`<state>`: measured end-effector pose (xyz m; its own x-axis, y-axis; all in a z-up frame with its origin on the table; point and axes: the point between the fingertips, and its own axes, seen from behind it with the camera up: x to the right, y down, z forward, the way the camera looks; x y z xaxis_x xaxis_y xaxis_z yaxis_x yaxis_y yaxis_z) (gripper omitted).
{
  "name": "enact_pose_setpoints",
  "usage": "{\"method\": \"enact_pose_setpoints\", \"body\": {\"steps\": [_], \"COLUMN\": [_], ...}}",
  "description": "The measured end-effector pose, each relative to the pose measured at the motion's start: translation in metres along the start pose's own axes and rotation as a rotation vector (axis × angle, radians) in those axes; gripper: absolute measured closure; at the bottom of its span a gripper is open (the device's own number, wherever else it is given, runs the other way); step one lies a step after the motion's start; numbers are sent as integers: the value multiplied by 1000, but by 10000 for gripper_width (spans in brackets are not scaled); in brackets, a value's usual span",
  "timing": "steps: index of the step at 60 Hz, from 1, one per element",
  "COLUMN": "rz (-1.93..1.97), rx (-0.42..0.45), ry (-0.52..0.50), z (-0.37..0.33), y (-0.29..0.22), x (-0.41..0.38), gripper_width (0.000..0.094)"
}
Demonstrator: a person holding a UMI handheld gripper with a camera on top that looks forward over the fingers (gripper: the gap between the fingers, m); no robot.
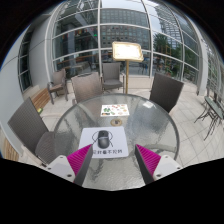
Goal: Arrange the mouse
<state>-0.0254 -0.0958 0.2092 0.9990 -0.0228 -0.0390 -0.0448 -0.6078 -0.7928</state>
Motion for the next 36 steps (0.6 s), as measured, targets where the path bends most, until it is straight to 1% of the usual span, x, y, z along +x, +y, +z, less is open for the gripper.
{"method": "enact_pose_setpoints", "body": {"steps": [15,28,36], "rz": [2,-3,-2], "rx": [0,51,59], "ry": [-6,-3,-4], "z": [-10,-21,-24], "y": [12,-8,-13], "x": [-1,0,2], "gripper_width": [86,82,84]}}
